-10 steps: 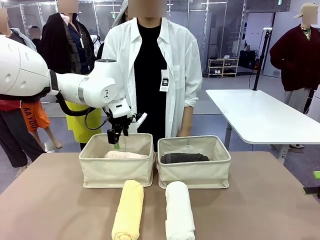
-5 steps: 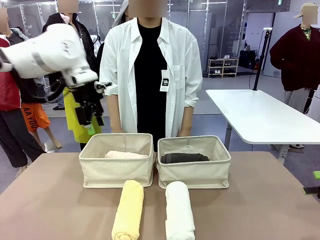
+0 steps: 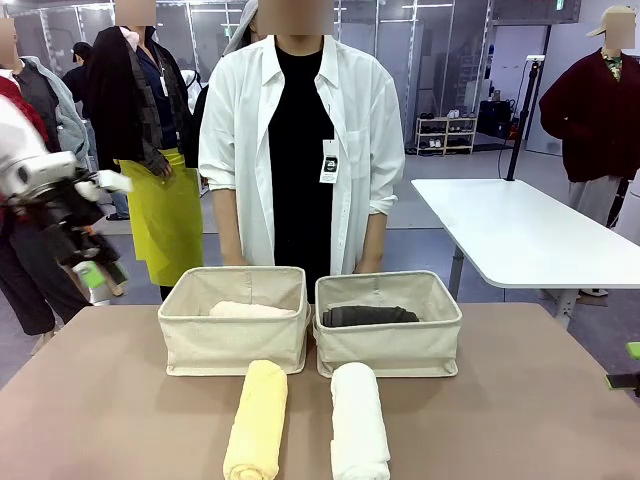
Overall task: Divide the towels into two baskets.
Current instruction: Pick up one hotel-folded towel from the bottom of the table and place it in the Fabric basket indicated by the person.
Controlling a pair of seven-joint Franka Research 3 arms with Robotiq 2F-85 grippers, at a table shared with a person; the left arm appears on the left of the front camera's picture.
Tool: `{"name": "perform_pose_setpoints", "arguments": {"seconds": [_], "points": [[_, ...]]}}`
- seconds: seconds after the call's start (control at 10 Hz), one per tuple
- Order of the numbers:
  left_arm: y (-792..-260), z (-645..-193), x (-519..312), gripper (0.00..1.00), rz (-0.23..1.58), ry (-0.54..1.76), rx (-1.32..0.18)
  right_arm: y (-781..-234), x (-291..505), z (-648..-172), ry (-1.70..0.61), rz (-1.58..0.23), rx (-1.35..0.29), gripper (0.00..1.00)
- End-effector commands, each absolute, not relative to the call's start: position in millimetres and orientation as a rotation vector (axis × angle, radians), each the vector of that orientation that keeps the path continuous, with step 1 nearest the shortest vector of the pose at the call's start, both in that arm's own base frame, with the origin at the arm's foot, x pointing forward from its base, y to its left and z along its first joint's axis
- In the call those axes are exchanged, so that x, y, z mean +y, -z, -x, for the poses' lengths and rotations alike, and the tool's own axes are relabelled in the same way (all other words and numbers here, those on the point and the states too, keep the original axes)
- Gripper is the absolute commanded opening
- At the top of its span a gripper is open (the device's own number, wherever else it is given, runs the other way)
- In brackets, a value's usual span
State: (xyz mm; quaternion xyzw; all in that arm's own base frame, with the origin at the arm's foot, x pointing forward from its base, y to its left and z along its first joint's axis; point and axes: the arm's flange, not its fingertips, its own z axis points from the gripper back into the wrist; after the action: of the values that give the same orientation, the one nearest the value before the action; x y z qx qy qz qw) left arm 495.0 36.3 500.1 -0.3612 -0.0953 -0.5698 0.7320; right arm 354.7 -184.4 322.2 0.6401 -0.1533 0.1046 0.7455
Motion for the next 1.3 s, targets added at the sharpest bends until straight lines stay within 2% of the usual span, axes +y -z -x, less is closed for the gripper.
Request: {"name": "perform_pose_setpoints", "arguments": {"seconds": [0.0, 0.4, 0.6, 0.7, 0.9, 1.0, 1.2], "points": [[-475, -473, 89, 1.00, 0.932, 1.035, -0.317, -324, -181, -352, -0.226, -1.402, -0.350, 1.00], [-389, -403, 198, 1.00, 1.092, 0.610, -0.383, -324, -181, -352, -0.226, -1.402, -0.350, 1.00], [-345, -371, 234, 1.00, 1.100, 0.418, -0.405, -324, -181, -352, -0.226, -1.402, -0.350, 1.00], [-334, -361, 246, 1.00, 1.101, 0.374, -0.388, -324, -181, -352, -0.226, -1.402, -0.350, 1.00], [-331, -376, 254, 1.00, 1.073, 0.391, -0.408, -324, -181, -352, -0.226, -1.402, -0.350, 1.00], [-325, -351, 257, 1.00, 1.099, 0.396, -0.367, -324, -181, -352, -0.226, -1.402, -0.350, 1.00], [-325, -351, 257, 1.00, 1.099, 0.396, -0.367, -324, -181, -352, -0.226, -1.402, -0.350, 1.00]]}}
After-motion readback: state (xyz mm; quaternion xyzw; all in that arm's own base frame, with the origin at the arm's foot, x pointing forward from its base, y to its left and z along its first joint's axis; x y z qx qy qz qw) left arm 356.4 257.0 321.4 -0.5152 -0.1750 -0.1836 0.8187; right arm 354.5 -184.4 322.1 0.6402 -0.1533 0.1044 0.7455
